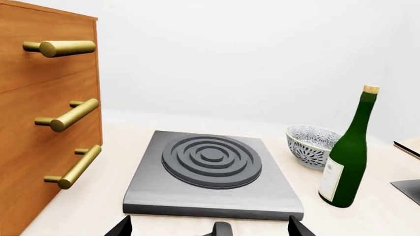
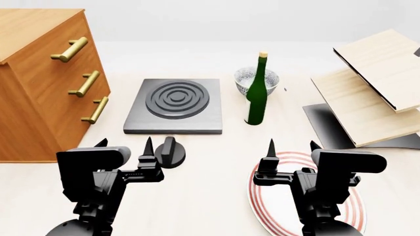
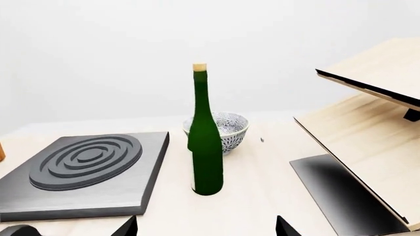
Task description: Turn on the stove.
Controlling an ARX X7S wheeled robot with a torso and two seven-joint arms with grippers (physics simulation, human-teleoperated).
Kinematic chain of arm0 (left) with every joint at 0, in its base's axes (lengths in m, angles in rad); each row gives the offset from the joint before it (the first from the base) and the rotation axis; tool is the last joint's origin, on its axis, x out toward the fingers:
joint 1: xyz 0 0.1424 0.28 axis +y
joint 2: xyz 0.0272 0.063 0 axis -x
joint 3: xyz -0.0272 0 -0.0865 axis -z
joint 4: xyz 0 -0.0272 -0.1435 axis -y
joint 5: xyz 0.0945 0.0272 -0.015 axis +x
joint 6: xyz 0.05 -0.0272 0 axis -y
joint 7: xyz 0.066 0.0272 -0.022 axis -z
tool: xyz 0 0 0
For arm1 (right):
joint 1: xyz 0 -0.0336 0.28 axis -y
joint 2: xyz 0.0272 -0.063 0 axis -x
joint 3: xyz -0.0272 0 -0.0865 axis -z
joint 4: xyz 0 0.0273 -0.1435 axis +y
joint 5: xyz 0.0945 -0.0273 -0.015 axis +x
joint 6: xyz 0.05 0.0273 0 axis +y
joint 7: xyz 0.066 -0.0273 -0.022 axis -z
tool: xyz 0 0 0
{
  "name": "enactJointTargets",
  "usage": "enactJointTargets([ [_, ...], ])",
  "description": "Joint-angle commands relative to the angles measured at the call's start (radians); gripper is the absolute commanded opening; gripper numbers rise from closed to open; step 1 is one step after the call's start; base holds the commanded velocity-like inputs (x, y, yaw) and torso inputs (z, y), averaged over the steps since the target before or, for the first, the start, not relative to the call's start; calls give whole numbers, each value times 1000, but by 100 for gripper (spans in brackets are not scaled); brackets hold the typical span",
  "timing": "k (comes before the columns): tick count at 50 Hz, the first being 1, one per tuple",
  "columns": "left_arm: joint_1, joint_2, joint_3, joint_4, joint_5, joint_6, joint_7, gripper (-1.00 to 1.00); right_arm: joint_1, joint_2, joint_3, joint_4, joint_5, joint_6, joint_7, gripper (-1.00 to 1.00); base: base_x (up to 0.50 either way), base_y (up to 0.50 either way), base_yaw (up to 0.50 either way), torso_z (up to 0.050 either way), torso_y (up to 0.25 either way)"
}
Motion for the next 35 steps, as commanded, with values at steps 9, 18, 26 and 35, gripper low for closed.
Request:
enactJointTargets([
  [9, -17, -16, 48, -195, 92, 192, 10, 100, -14, 14, -20, 20, -4, -28, 29, 100, 0, 0, 0, 0, 0],
  [18, -108, -34, 99, -578, 267, 552, -12, 100, -21, 21, -22, 38, -2, -48, 36, 100, 0, 0, 0, 0, 0],
  [26, -147, -22, 90, -812, 276, 716, -17, 100, -27, 29, -28, 44, -3, -61, 43, 100, 0, 0, 0, 0, 0],
  [35, -214, -2, 120, -1135, 317, 941, -23, 100, -30, 34, -34, 49, 2, -66, 49, 100, 0, 0, 0, 0, 0],
])
